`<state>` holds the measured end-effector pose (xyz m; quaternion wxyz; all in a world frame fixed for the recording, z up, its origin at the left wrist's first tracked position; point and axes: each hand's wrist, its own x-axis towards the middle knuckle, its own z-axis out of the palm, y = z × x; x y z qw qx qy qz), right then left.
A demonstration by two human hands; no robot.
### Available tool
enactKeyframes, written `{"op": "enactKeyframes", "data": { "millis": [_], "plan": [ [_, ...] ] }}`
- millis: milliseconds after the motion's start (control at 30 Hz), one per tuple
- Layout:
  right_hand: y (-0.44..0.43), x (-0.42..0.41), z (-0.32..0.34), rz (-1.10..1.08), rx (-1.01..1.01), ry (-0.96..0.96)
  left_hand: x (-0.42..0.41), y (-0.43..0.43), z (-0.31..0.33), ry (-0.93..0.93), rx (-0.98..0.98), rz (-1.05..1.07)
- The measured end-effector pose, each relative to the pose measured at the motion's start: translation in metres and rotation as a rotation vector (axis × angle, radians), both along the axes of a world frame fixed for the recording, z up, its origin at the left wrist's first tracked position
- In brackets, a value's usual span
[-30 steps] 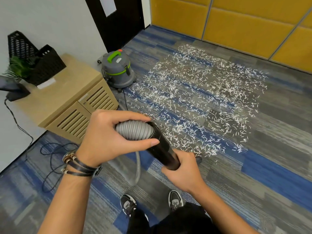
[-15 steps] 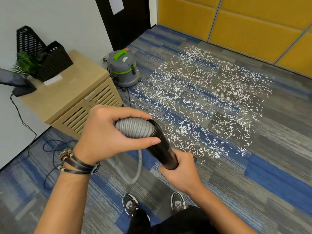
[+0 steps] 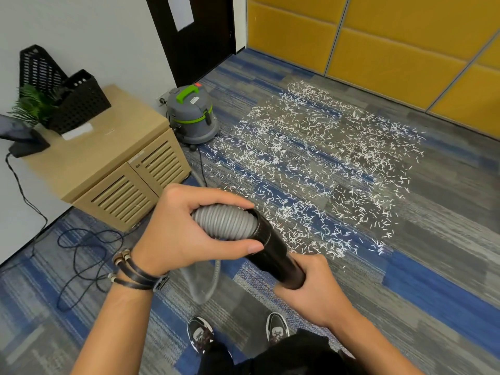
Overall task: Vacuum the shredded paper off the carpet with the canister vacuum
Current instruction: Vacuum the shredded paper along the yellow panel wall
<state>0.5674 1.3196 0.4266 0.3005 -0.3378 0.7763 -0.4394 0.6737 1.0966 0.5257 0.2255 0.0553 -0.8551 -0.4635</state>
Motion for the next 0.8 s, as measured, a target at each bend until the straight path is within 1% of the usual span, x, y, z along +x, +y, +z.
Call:
{"op": "enactKeyframes", "data": {
  "millis": [100, 200, 433, 600, 800],
  "plan": [
    [0.015, -0.008, 0.01, 0.018, -0.027, 0.006, -0.005, 0.014, 0.005, 0.037, -0.04, -0.002],
    [0.031, -0.014, 0.013, 0.028, -0.032, 0.058, -0.009, 0.026, 0.005, 0.037, -0.046, -0.004],
    [0.053, -0.03, -0.027, -0.006, 0.044, 0.046, -0.023, 0.054, -0.028, -0.122, -0.022, 0.009],
    [0.048, -0.022, -0.038, 0.0, 0.007, 0.049, -0.013, 0.052, -0.029, -0.136, -0.014, 0.044],
    [0.023, -0.003, -0.033, 0.027, -0.043, 0.034, 0.011, 0.038, -0.014, -0.093, -0.032, 0.095]
  ]
}}
